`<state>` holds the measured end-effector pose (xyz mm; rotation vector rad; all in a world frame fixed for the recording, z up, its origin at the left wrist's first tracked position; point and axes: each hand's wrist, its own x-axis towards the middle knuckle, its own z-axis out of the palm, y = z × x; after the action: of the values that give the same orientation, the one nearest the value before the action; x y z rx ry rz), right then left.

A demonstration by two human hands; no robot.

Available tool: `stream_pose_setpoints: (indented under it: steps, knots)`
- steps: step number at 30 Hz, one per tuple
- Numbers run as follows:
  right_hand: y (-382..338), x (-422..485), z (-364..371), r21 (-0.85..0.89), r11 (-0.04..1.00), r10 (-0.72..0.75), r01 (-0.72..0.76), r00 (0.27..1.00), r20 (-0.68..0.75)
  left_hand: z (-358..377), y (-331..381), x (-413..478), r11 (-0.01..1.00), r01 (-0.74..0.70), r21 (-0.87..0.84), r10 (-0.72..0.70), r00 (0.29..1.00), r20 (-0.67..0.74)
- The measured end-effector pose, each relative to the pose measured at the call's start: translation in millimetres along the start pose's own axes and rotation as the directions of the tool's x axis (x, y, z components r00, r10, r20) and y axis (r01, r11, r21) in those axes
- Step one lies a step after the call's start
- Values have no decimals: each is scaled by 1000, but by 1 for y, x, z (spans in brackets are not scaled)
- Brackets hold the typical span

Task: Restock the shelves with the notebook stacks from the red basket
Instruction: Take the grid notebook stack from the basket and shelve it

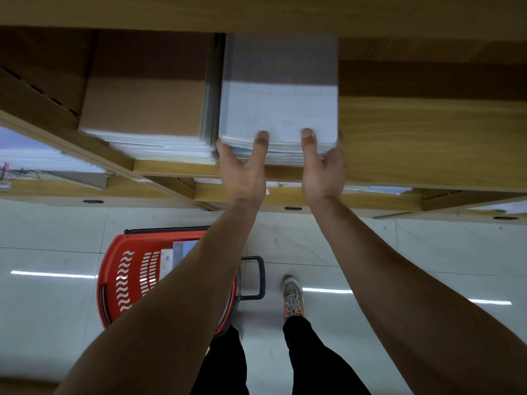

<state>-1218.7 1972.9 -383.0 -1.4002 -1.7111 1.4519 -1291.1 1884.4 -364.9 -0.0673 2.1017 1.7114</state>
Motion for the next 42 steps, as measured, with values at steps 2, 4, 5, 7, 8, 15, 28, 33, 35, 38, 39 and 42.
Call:
stream_pose_setpoints:
  steps: [2, 4, 5, 7, 8, 15, 28, 33, 35, 38, 39, 42]
  knots:
    - [0, -1, 0, 0, 1000, -3, 3, 1000, 14, -2, 1, 1, 999, 24, 32, -24, 1000, 8]
    - [-1, -2, -3, 1, 1000, -2, 2, 999, 46, -7, 4, 0, 998, 18, 61, -19, 999, 26]
    - [-3, -2, -5, -1, 1000, 2, -2, 998, 65, -10, 7, -1, 997, 18, 69, -22, 998, 51]
    - [-4, -1, -12, 9, 1000, 4, -5, 993, 115, -17, 11, -2, 996, 28, 90, -39, 992, 123]
    - [-4, 0, -16, 15, 1000, 7, -9, 989, 145, -22, 12, -3, 993, 36, 115, -52, 988, 143]
    - [-36, 7, -35, -163, 982, -72, 99, 984, 164, -34, 41, -9, 972, -87, 218, 63, 991, 115]
    - [-45, 14, -26, -228, 962, -102, 152, 971, 218, -27, 63, 13, 893, -155, 423, 112, 986, 125]
    - [-52, 15, -33, -288, 948, -53, 136, 959, 278, -33, 67, 14, 843, -170, 510, 73, 976, 205]
    - [-53, 7, -40, -317, 941, -33, 122, 961, 273, -41, 72, 10, 826, -187, 531, 62, 968, 244]
    - [-41, -29, -52, -447, 886, 0, 120, 966, 258, -66, 68, -15, 813, -238, 532, 102, 957, 273]
    - [-33, -45, -57, -493, 863, 24, 110, 966, 258, -80, 59, -26, 827, -230, 514, 101, 959, 265]
    - [-2, -95, -59, -625, 771, 110, 121, 942, 317, -134, 18, -59, 861, -105, 498, 0, 978, 207]
